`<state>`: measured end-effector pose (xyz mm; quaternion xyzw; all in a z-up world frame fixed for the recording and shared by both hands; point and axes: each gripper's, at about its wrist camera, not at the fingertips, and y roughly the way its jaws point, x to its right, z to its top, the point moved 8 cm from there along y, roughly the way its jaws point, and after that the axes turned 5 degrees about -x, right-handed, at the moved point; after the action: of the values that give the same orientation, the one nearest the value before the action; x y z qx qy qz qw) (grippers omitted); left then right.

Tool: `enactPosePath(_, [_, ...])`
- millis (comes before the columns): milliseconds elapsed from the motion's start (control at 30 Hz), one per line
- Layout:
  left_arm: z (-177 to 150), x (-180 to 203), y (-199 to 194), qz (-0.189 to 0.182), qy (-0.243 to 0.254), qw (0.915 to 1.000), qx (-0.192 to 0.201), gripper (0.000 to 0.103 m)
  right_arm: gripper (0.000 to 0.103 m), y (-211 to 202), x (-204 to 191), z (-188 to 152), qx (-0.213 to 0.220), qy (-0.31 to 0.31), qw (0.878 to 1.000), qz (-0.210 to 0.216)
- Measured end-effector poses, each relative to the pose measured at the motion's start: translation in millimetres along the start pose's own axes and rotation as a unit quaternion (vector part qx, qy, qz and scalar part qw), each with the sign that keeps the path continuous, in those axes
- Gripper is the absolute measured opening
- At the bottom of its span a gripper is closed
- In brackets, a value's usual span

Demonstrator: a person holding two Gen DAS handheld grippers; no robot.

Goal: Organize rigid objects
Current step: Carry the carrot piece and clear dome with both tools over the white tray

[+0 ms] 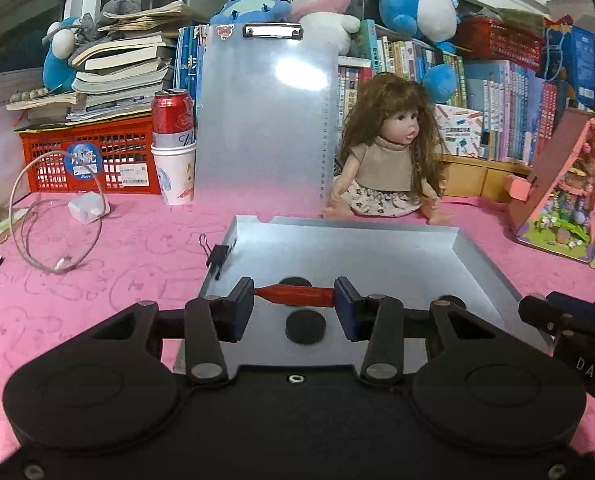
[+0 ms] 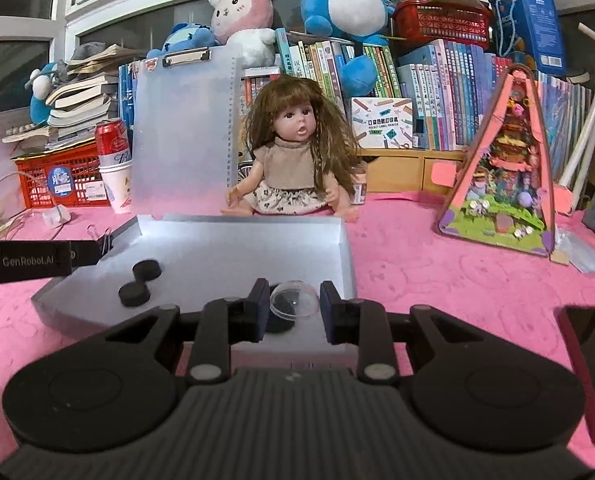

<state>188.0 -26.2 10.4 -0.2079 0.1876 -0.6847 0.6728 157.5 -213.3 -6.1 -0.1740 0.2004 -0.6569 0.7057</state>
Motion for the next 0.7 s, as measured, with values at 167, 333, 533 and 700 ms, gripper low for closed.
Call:
enactPosePath(167, [19.0,-3.2,29.6,-0.024,-0.016,0.999,-0.034,0.041,0.032,25.4,-0.1,14.9,-0.012,0.002,1.0,0.008])
enactPosePath(333, [33.6,-4.7,62.1,-0.027,-0.016,0.9967,-0.074,0.041,0.032,56.6,3.2,27.1,-0.057,0.017,0.998,0.025])
enactPosePath(533, [43.6,-2.5,102.2,-0.04,-0.027,0.9909,-0.126,0.041,0.032,97.2,10.6,33.7,-0.121,0.034,0.991,0.035])
enactPosePath(700, [43.7,-3.1,129.8,-0.022,-0.029,0.9885,-0.147,0.041,0.032,122.1,14.4,33.4,-0.155,0.049,0.986,0.047])
